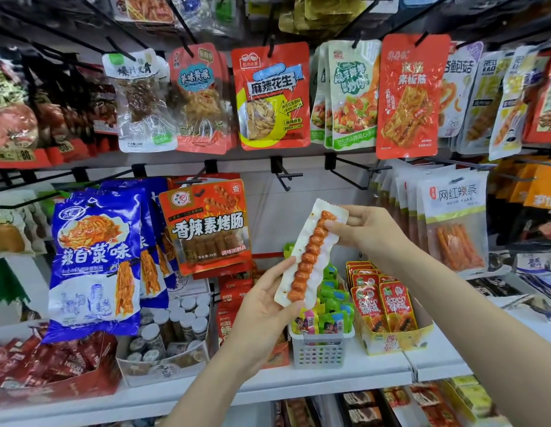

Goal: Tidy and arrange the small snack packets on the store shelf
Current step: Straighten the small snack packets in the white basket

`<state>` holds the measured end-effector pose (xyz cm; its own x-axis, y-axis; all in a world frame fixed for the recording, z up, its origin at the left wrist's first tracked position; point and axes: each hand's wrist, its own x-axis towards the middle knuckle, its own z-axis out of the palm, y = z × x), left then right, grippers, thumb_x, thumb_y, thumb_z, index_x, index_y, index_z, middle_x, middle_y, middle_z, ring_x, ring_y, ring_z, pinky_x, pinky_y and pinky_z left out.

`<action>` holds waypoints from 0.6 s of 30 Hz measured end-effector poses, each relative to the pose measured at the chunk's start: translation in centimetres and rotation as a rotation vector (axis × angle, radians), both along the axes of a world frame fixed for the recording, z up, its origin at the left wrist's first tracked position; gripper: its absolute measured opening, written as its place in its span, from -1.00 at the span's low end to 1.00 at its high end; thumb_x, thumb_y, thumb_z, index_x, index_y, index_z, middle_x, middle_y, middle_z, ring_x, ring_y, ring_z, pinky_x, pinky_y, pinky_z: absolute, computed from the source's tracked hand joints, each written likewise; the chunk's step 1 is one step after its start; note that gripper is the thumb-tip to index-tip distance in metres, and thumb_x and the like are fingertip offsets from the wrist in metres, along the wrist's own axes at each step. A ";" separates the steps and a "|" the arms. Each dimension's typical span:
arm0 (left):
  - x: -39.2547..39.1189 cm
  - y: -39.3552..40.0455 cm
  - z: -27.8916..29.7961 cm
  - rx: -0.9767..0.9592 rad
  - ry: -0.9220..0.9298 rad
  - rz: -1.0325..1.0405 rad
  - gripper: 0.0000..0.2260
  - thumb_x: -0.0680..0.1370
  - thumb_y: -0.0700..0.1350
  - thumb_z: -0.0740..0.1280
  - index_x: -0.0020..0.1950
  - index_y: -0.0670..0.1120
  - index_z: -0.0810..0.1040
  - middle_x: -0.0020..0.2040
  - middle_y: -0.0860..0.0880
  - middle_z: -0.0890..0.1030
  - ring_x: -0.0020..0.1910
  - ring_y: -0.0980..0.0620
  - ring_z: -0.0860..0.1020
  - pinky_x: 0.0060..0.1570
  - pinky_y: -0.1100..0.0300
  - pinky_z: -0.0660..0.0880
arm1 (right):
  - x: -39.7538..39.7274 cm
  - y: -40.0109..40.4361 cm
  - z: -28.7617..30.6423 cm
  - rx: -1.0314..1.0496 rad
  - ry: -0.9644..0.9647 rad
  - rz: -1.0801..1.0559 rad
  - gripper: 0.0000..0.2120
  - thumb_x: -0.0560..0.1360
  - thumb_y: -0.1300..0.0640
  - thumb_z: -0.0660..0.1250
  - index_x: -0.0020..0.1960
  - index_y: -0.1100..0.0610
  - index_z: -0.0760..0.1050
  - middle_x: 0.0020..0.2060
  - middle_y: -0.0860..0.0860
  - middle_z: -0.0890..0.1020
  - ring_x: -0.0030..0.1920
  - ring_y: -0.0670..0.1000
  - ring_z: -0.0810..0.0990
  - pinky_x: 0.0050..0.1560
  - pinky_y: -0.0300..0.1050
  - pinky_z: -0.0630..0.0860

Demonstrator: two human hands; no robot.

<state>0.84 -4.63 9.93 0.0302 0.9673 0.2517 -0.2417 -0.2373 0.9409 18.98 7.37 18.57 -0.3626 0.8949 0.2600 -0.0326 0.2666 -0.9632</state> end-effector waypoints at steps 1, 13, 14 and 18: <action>0.0 0.0 0.0 -0.001 -0.018 0.000 -0.40 0.51 -0.43 0.37 0.45 0.04 0.38 0.31 -0.05 0.59 0.32 -0.08 0.54 0.19 0.13 0.54 | 0.0 0.0 0.0 -0.006 0.000 -0.001 -0.70 0.49 0.23 0.43 0.20 0.26 0.57 -0.08 0.14 0.73 -0.04 0.09 0.72 -0.06 -0.15 0.65; 0.5 -0.3 1.6 -0.374 -0.449 -0.199 -0.58 0.44 -0.22 0.39 0.29 -0.26 0.52 -0.05 -0.20 0.66 -0.22 -0.02 0.62 -0.24 0.19 0.61 | -0.2 -0.2 -0.7 -0.151 0.248 0.287 -0.71 0.50 0.21 0.36 0.22 0.14 0.57 0.13 0.13 0.65 0.15 0.14 0.64 0.02 -0.03 0.61; 0.6 -0.2 1.5 -0.346 -0.379 -0.123 -0.55 0.40 -0.23 0.42 0.29 -0.22 0.52 -0.06 -0.18 0.67 -0.19 -0.02 0.64 -0.19 0.16 0.62 | -0.2 -0.2 -0.5 -0.171 0.233 0.283 -0.70 0.53 0.18 0.33 0.25 0.13 0.57 0.15 0.12 0.65 0.15 0.17 0.64 0.00 -0.04 0.61; 0.3 0.0 0.8 -0.199 -0.070 0.149 -0.57 0.37 -0.17 0.50 0.23 -0.09 0.58 0.07 -0.10 0.70 -0.07 -0.03 0.69 -0.21 0.23 0.58 | 0.3 0.1 0.3 -0.323 0.147 0.197 -0.51 0.62 -0.14 0.12 0.22 0.23 0.56 0.09 0.20 0.67 0.10 0.17 0.67 -0.03 -0.04 0.65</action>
<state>1.12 -4.59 10.69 -0.1276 0.9905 0.0521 -0.2839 -0.0868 0.9549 19.26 7.43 18.89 -0.5152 0.8562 0.0387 -0.1967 -0.0742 -0.9776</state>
